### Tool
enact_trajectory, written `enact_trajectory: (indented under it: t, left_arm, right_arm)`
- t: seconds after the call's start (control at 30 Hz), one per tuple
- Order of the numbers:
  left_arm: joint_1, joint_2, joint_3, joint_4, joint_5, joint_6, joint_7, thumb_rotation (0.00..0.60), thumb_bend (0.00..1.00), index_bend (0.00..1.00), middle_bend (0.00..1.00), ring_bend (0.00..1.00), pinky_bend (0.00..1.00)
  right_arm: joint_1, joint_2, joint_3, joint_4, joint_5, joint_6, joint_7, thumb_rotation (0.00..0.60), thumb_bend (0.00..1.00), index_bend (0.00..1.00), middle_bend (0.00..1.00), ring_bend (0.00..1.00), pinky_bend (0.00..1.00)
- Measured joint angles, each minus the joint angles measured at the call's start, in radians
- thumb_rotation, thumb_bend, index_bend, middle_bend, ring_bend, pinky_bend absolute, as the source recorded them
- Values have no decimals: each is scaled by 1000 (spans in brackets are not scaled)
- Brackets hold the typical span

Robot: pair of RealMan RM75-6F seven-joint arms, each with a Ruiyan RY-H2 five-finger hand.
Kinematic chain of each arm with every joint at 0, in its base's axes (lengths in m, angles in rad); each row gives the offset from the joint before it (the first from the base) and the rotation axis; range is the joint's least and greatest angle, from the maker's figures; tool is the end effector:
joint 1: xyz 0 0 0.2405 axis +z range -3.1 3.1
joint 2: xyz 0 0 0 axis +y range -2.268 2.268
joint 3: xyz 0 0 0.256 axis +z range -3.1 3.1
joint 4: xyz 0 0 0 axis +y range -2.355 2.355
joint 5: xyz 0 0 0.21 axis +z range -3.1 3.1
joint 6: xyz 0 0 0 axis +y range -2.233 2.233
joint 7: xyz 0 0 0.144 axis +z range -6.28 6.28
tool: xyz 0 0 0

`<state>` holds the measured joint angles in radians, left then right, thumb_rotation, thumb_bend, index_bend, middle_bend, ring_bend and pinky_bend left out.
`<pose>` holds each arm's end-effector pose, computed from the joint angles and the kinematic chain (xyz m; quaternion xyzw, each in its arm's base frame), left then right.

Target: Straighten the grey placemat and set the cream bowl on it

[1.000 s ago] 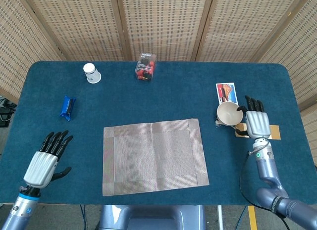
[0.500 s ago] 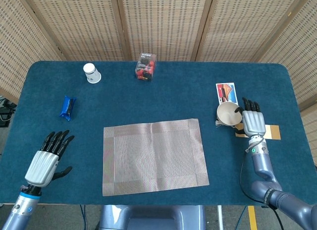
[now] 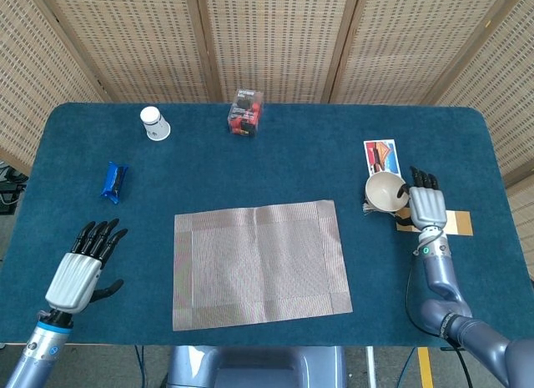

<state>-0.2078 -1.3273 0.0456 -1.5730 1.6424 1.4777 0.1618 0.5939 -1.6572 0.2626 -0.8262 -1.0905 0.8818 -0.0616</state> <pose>-0.2597 0.1904 0.0768 -0.6790 -0.3383 -0.4229 0.4955 -0.3198 -0.3893 0.0431 0.5990 -0.4372 0.2992 0.6004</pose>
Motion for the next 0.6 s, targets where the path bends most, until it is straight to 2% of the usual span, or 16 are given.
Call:
enact_trajectory:
  t: [0.23,0.37,0.5,0.6]
  left_arm:
    - [1,-3,-7,4,-2,-6,-5,600,159,100,0,0,0]
    - [1,-5,-9,7,-3,-12,-6,600,159,100,0,0,0]
    - [1,-6,-10,9,-3,-15,-6,600,159,101,0,0,0]
    - [2,-7,-10,10,-2,-17,-6,600,158,103,0,0,0]
  right_arm:
    - [23,-68,-6,128,-34,-19,69,600,343,502,0,0,0]
    - [34,-88,-9,160,-55,-26,98,600,342,524,16,0,0]
    - [38,-98,-11,174,-67,-27,107,600,349,648,132,0,0]
    - [39,-105,-11,182,-74,-16,119,600,409,707,180,0,0]
